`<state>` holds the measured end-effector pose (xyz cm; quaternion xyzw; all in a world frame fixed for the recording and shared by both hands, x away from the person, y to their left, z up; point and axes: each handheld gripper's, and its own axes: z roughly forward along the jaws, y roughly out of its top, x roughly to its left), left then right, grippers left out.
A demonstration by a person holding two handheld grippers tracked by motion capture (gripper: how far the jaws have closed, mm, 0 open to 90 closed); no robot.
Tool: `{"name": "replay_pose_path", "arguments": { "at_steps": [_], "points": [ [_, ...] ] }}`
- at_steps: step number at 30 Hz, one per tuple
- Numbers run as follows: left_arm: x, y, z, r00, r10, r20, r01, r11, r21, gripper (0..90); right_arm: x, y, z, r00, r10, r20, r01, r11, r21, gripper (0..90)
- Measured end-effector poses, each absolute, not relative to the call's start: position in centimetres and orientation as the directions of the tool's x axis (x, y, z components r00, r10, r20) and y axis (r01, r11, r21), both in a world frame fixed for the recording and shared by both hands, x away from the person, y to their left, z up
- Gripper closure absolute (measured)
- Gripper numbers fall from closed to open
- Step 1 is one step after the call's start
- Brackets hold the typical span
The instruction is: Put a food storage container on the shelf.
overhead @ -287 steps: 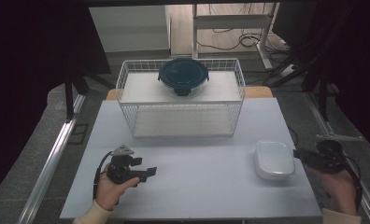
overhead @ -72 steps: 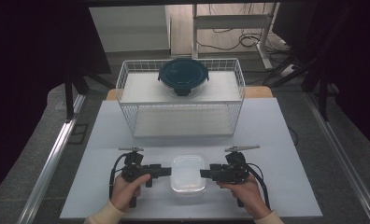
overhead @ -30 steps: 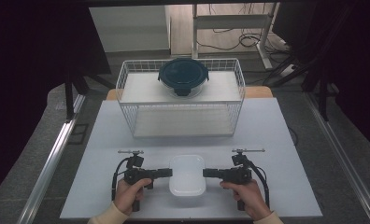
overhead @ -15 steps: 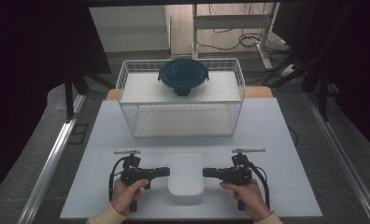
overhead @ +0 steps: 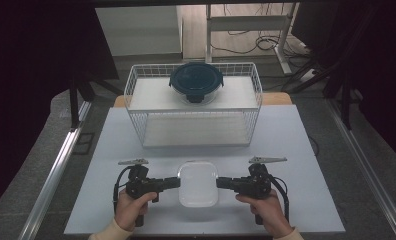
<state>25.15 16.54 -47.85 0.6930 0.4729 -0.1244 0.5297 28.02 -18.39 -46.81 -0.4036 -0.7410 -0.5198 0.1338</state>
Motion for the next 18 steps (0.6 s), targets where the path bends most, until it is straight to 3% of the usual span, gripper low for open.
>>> {"name": "replay_pose_path", "arguments": {
  "at_steps": [18],
  "points": [
    [25.0, 16.5, -46.2, 0.554, 0.528, -0.644, 0.757, 0.003, 0.653, 78.5, 27.6, -18.2, -44.9, -0.685, 0.468, 0.558, 0.685, 0.153, 0.713, 80.6]
  ]
}}
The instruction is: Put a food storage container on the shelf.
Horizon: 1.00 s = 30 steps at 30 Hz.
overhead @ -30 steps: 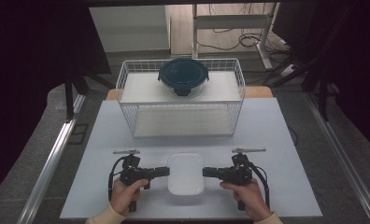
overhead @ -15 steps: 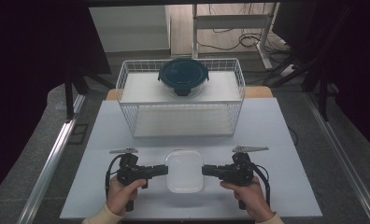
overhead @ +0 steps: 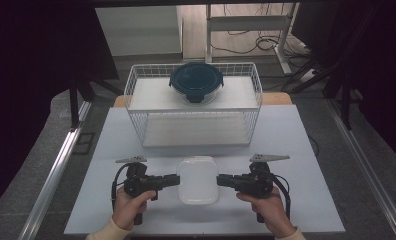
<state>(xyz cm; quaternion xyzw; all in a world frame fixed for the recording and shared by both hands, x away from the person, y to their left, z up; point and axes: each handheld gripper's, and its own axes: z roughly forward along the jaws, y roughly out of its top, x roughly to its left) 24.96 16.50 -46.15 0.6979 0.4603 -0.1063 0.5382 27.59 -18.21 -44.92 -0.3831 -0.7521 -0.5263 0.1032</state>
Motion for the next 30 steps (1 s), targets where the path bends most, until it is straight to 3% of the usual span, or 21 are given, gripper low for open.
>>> {"name": "replay_pose_path", "arguments": {
  "at_steps": [15, 30],
  "points": [
    [26.6, 16.5, -43.0, 0.587, 0.528, -0.614, 0.718, 0.01, 0.696, 78.5, 29.0, -18.3, -41.9, -0.715, 0.463, 0.523, 0.642, 0.14, 0.754, 80.6],
    [28.6, 17.0, -37.7, 0.636, 0.535, -0.556, 0.652, 0.014, 0.758, 78.5, 31.0, -17.7, -36.4, -0.759, 0.461, 0.459, 0.574, 0.142, 0.806, 80.6]
  ]
}}
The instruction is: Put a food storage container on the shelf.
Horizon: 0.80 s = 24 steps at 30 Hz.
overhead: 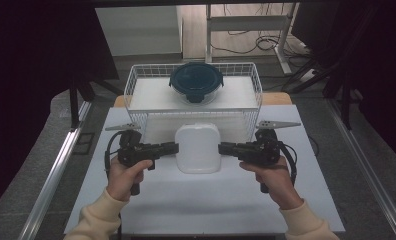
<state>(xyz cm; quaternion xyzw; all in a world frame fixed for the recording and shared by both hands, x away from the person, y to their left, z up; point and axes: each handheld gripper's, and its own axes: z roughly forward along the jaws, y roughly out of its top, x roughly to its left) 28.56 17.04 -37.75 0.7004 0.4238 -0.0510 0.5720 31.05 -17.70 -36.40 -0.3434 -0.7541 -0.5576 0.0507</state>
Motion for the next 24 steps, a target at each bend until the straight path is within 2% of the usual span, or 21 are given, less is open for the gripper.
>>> {"name": "replay_pose_path", "arguments": {
  "at_steps": [24],
  "points": [
    [30.7, 17.4, -33.1, 0.658, 0.547, -0.518, 0.609, 0.018, 0.793, 78.2, 32.8, -17.0, -31.4, -0.782, 0.478, 0.4, 0.521, 0.149, 0.84, 80.5]
  ]
}}
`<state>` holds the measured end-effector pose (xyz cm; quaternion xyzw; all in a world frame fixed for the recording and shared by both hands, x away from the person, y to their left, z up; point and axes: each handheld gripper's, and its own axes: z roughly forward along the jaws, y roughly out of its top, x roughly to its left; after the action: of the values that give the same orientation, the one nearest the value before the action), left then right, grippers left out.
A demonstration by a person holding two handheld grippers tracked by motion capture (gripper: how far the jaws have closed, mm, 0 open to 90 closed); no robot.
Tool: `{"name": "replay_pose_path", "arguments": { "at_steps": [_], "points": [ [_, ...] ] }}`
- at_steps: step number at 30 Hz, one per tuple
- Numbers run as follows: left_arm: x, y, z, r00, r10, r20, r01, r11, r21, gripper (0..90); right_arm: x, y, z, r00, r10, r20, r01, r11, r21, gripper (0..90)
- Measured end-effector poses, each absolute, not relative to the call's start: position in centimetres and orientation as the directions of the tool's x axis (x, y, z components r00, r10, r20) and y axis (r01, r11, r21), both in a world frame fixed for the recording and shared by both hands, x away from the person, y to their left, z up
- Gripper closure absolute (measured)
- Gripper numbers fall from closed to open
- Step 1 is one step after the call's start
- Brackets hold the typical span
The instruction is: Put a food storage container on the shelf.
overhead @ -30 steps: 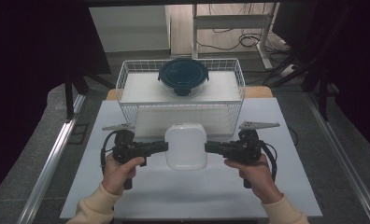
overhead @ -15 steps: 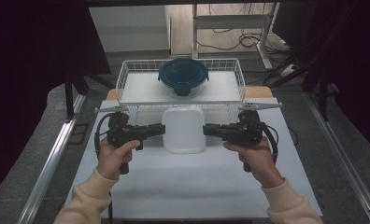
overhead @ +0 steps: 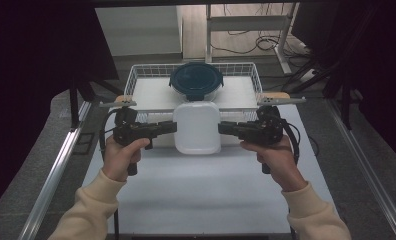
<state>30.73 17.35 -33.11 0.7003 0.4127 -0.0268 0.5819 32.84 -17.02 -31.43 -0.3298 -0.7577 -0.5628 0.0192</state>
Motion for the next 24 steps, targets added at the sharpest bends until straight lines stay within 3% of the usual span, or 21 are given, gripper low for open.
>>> {"name": "replay_pose_path", "arguments": {
  "at_steps": [24],
  "points": [
    [33.1, 17.9, -26.4, 0.684, 0.572, -0.453, 0.547, 0.008, 0.837, 78.0, 35.0, -16.3, -25.1, -0.807, 0.478, 0.345, 0.457, 0.137, 0.879, 80.6]
  ]
}}
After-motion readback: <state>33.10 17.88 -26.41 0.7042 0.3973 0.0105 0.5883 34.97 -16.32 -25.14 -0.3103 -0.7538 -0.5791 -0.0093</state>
